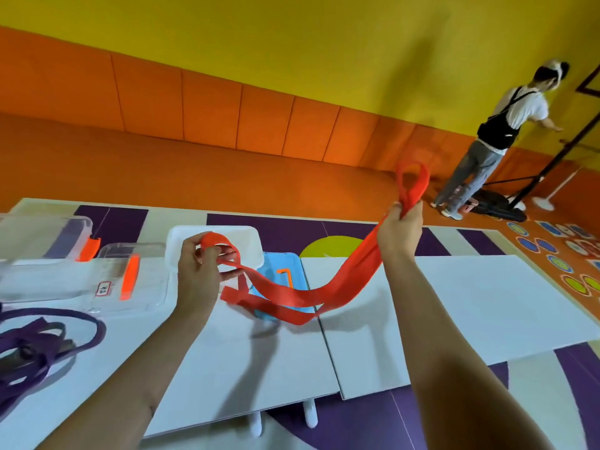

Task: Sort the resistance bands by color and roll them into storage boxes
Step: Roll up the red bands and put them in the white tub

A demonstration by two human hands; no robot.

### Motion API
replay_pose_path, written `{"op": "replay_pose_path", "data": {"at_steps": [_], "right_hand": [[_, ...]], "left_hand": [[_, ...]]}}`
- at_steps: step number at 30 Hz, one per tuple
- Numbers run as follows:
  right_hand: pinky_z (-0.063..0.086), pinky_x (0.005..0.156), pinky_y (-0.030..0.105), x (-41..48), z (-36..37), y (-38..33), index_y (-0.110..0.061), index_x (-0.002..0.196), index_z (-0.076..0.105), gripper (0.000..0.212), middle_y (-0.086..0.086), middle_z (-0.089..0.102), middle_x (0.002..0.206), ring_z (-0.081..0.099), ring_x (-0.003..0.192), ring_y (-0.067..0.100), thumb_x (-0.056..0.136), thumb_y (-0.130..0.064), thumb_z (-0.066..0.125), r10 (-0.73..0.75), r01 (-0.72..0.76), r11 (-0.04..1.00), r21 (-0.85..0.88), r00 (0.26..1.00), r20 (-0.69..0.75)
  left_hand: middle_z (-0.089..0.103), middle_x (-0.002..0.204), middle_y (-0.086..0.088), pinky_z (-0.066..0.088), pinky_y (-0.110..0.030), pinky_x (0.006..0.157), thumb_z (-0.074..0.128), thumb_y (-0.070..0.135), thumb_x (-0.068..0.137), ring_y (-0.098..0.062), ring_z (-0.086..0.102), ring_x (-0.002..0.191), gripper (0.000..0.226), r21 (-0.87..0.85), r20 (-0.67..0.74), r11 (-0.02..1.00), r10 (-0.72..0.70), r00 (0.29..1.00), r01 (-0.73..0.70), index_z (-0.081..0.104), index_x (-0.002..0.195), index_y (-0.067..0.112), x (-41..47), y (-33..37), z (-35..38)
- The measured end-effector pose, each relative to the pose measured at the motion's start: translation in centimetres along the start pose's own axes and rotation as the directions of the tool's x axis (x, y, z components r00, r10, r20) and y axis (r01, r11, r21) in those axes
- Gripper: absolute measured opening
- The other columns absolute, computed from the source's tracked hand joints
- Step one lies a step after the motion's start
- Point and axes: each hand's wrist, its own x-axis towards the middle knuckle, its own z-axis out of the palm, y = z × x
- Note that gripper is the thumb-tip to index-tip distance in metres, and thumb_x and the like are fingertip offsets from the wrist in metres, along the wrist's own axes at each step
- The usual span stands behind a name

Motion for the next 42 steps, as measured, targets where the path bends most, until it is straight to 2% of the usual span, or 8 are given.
{"op": "replay_pose_path", "data": {"at_steps": [8, 15, 20, 25, 29, 31, 33, 42], "right_hand": [[0.047, 0.093, 0.047, 2.6, 0.3, 7.6, -0.006, 0.133, 0.051, 0.031, 0.023, 0.054, 0.127, 0.058, 0.112, 0.041, 0.106, -0.02, 0.043, 0.13, -0.07, 0.936, -0.345, 0.98, 0.153], [0.047, 0.096, 0.046, 6.9, -0.6, 18.6, -0.002, 0.13, 0.054, 0.037, 0.024, 0.061, 0.129, 0.058, 0.121, 0.043, 0.103, -0.026, 0.051, 0.355, -0.212, 0.849, -0.484, 0.907, 0.226], [0.032, 0.111, 0.053, 9.4, 0.0, 25.3, -0.01, 0.154, 0.017, 0.091, 0.019, 0.034, 0.15, 0.042, 0.135, 0.041, 0.089, -0.044, 0.07, 0.548, -0.451, 0.686, -0.572, 0.836, -0.002], [0.023, 0.117, 0.051, 4.8, 2.7, 27.0, -0.018, 0.162, 0.006, 0.1, 0.015, 0.015, 0.166, 0.029, 0.147, 0.04, 0.087, -0.026, 0.072, 0.379, -0.122, 0.791, -0.6, 0.867, 0.323], [0.026, 0.118, 0.049, -1.4, 5.3, 26.4, -0.028, 0.161, 0.016, 0.092, 0.006, 0.028, 0.159, 0.035, 0.144, 0.034, 0.086, -0.025, 0.07, 0.179, 0.316, 0.882, -0.351, 0.464, 0.868], [0.023, 0.122, 0.05, -3.5, 5.9, 26.2, -0.033, 0.162, 0.006, 0.107, 0.003, 0.021, 0.165, 0.025, 0.151, 0.031, 0.081, -0.031, 0.076, 0.125, 0.444, 0.869, -0.219, 0.233, 0.964], [0.016, 0.125, 0.051, -4.9, 6.4, 25.7, -0.036, 0.162, -0.006, 0.125, 0.0, 0.012, 0.169, 0.015, 0.156, 0.027, 0.075, -0.041, 0.084, 0.09, 0.481, 0.865, -0.145, 0.136, 0.987], [0.035, 0.118, 0.047, -5.3, 7.8, 19.3, -0.047, 0.156, 0.016, 0.113, -0.017, 0.042, 0.153, 0.042, 0.14, 0.017, 0.065, -0.065, 0.081, -0.185, 0.191, 0.974, 0.125, 0.342, 0.921]], "left_hand": [[0.07, 0.104, -0.005, 0.062, -0.032, 0.062, 0.053, 0.01, 0.102, -0.023, 0.073, 0.096, 0.021, 0.118, -0.027, 0.987, 0.112, 0.993, -0.108, 0.053, 0.119, 0.022, 0.3, -0.1, 2.2], [0.067, 0.11, -0.019, 0.064, -0.051, 0.077, 0.072, 0.012, 0.089, -0.035, 0.073, 0.095, 0.047, 0.251, -0.113, 0.968, 0.035, 0.993, -0.005, 0.053, 0.129, 0.027, -0.6, -4.7, 2.9], [0.069, 0.115, -0.017, 0.063, -0.055, 0.079, 0.074, 0.015, 0.092, -0.032, 0.074, 0.097, 0.029, 0.334, -0.193, 0.942, 0.049, 0.98, 0.018, 0.062, 0.116, 0.029, -1.9, -6.8, 3.5], [0.072, 0.104, -0.006, 0.065, -0.047, 0.073, 0.082, 0.041, 0.077, -0.029, 0.075, 0.093, 0.038, 0.458, -0.201, 0.889, 0.12, 0.972, -0.015, 0.061, 0.102, 0.023, -3.8, -7.2, 6.0], [0.071, 0.096, -0.005, 0.063, -0.049, 0.081, 0.087, 0.054, 0.07, -0.024, 0.076, 0.087, 0.04, 0.481, -0.227, 0.877, 0.152, 0.962, -0.025, 0.06, 0.089, 0.03, -5.0, -7.3, 7.9], [0.071, 0.096, -0.01, 0.063, -0.049, 0.081, 0.089, 0.052, 0.069, -0.026, 0.077, 0.085, 0.044, 0.476, -0.24, 0.878, 0.174, 0.955, -0.04, 0.059, 0.089, 0.027, -5.3, -6.4, 9.1], [0.07, 0.096, -0.014, 0.064, -0.047, 0.076, 0.088, 0.046, 0.069, -0.029, 0.077, 0.081, 0.047, 0.481, -0.239, 0.874, 0.21, 0.948, -0.073, 0.058, 0.092, 0.018, -5.6, -5.1, 10.7], [0.064, 0.097, -0.015, 0.065, -0.048, 0.071, 0.082, 0.046, 0.074, -0.033, 0.076, 0.084, 0.043, 0.496, -0.186, 0.814, 0.44, 0.879, -0.302, 0.056, 0.097, 0.022, -8.2, 1.7, 16.3]]}}
